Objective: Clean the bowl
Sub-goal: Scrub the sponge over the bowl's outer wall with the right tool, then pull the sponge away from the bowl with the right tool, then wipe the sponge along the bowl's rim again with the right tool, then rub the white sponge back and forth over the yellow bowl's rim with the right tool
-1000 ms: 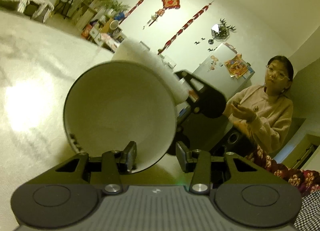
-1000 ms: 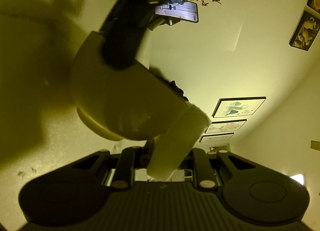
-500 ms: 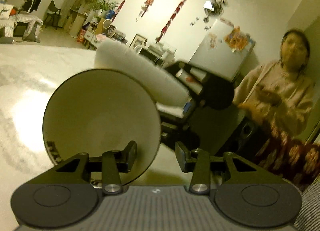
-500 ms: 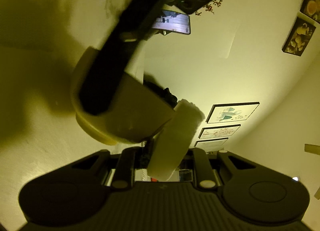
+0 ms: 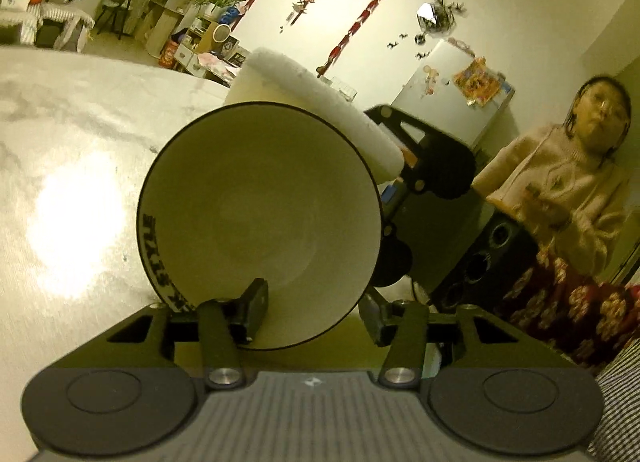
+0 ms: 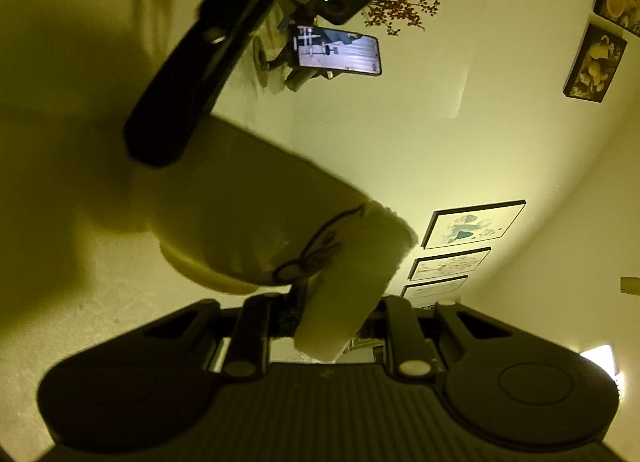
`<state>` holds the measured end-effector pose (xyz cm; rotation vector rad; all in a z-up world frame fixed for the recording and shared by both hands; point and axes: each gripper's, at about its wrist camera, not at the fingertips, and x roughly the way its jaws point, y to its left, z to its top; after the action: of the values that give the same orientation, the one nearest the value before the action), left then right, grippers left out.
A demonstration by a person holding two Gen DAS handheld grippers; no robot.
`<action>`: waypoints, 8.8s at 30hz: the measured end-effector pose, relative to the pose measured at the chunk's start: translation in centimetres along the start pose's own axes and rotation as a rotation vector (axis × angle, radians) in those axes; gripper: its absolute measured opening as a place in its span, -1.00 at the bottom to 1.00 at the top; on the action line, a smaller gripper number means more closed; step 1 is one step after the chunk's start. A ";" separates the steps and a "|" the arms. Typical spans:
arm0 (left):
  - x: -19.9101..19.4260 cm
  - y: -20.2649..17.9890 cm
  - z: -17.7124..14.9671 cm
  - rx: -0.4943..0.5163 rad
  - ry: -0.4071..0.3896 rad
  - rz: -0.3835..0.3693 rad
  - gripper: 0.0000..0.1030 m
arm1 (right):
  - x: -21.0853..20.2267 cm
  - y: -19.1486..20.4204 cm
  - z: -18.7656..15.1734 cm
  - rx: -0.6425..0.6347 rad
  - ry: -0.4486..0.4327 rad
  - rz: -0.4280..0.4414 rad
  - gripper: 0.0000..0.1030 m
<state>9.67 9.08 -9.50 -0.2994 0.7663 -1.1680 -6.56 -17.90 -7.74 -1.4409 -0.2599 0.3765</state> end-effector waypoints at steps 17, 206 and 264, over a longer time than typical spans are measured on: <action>-1.1 1.6 0.2 -0.055 -0.017 -0.038 0.00 | 0.0 0.8 1.4 -0.063 0.004 0.031 -0.59; -1.4 0.1 -0.7 -0.012 -0.038 0.047 0.08 | 4.6 -5.7 -15.5 2.212 -0.047 0.843 -0.62; -1.1 0.4 -1.0 -0.019 -0.041 0.042 0.12 | 4.9 -5.3 -15.6 2.249 -0.106 0.933 -0.63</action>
<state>9.10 10.41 -10.02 -0.3210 0.7449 -1.1117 4.56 -30.59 -4.56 0.8063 0.6828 0.9814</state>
